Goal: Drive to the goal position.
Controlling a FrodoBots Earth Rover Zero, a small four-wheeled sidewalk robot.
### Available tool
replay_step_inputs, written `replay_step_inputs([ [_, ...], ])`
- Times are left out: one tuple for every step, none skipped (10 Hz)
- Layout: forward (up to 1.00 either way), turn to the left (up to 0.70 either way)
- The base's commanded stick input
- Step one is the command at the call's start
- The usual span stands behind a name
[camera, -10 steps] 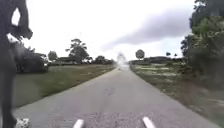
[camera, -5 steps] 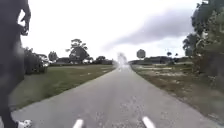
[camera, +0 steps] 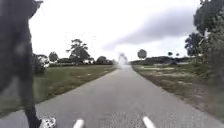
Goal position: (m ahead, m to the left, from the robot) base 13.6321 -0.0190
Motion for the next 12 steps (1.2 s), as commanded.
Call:
replay_step_inputs([
  [0.70, 0.00],
  [0.70, 0.00],
  [0.70, 0.00],
  [0.70, 0.00],
  [0.70, 0.00],
  [0.70, 0.00],
  [0.70, 0.00],
  [0.70, 0.00],
  [0.70, 0.00],
  [0.70, 0.00],
  [0.70, 0.00],
  [0.70, 0.00],
])
